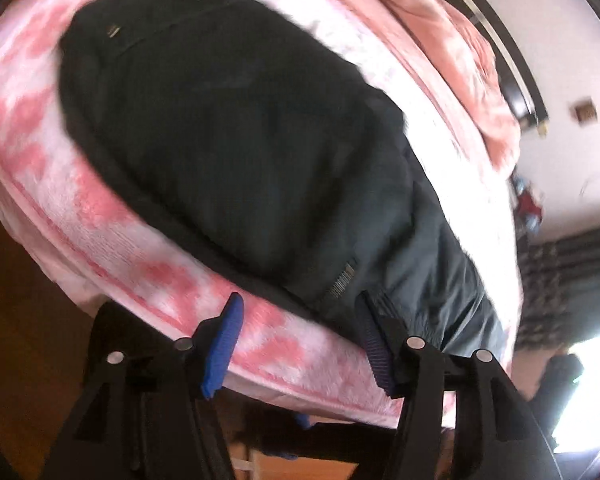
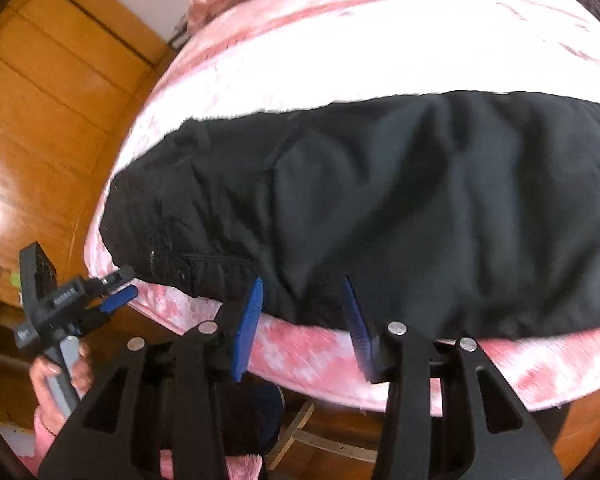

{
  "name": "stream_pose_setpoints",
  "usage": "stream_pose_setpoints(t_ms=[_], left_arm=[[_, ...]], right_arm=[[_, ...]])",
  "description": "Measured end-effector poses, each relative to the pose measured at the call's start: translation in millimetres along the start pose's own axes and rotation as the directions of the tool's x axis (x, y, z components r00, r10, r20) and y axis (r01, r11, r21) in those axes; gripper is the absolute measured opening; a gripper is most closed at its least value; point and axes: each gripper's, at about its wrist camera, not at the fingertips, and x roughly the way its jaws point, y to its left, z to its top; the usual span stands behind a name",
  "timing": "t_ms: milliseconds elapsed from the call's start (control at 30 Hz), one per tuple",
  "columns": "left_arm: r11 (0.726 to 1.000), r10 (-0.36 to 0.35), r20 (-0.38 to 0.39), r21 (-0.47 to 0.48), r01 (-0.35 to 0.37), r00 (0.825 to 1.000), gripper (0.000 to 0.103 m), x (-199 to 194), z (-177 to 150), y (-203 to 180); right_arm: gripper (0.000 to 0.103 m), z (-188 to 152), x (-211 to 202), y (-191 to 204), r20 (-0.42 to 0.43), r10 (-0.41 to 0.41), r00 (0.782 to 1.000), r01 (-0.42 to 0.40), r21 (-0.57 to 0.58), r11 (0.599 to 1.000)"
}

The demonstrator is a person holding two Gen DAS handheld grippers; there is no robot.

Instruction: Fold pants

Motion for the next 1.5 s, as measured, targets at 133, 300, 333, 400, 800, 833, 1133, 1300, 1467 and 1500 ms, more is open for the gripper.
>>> stream_pose_setpoints(t_ms=[133, 300, 333, 400, 800, 833, 1133, 1300, 1467, 1500], left_arm=[[0.996, -0.027, -0.004, -0.083, 0.026, 1.000, 0.056, 3.5, 18.2, 25.5], [0.989, -0.071, -0.018, -0.132, 0.068, 0.997, 0.056, 6.6, 27.8, 43.8], [0.987, -0.083, -0.014, -0.140, 0.080, 0.996, 0.056, 3.6, 27.8, 44.4], [0.987, -0.092, -0.004, -0.133, 0.091, 0.996, 0.056, -2.7, 28.5, 43.0], [0.985, -0.071, -0.024, -0.160, 0.066, 0.997, 0.056, 5.9, 43.0, 51.7], [0.983, -0.075, -0.021, -0.170, 0.070, 0.997, 0.056, 8.0, 45.7, 52.7], [0.977, -0.117, 0.034, -0.176, 0.121, 0.993, 0.064, 10.5, 55.2, 46.5], [0.979, -0.063, 0.080, -0.191, 0.077, 0.995, 0.021, 9.5, 55.9, 51.0], [0.991, -0.069, 0.209, -0.098, 0.091, 0.976, 0.004, -28.2, 28.3, 37.1], [0.994, -0.058, 0.231, -0.073, 0.077, 0.971, 0.004, -33.3, 21.2, 33.1]], right_arm=[[0.042, -2.7, 20.4, 10.4, -0.036, -0.011, 0.999, 0.009, -0.032, 0.999], [0.042, -4.5, 36.1, 16.7, -0.057, -0.051, 0.997, 0.049, -0.045, 0.998], [0.041, -5.0, 37.2, 15.4, -0.060, -0.056, 0.997, 0.053, -0.043, 0.998], [0.041, -3.8, 39.2, 16.6, -0.058, -0.059, 0.997, 0.057, -0.038, 0.998], [0.045, -1.4, 43.4, 20.8, -0.047, -0.090, 0.995, 0.088, -0.054, 0.995], [0.045, -1.4, 43.7, 20.5, -0.048, -0.091, 0.995, 0.088, -0.052, 0.995], [0.045, -1.7, 48.3, 19.7, -0.050, -0.108, 0.993, 0.104, -0.064, 0.992], [0.046, -2.6, 48.1, 19.4, -0.046, -0.108, 0.993, 0.105, -0.069, 0.992], [0.048, -3.8, 45.2, 17.8, -0.045, -0.115, 0.992, 0.112, -0.065, 0.992], [0.049, -4.3, 44.1, 17.5, -0.043, -0.116, 0.992, 0.113, -0.065, 0.991]])
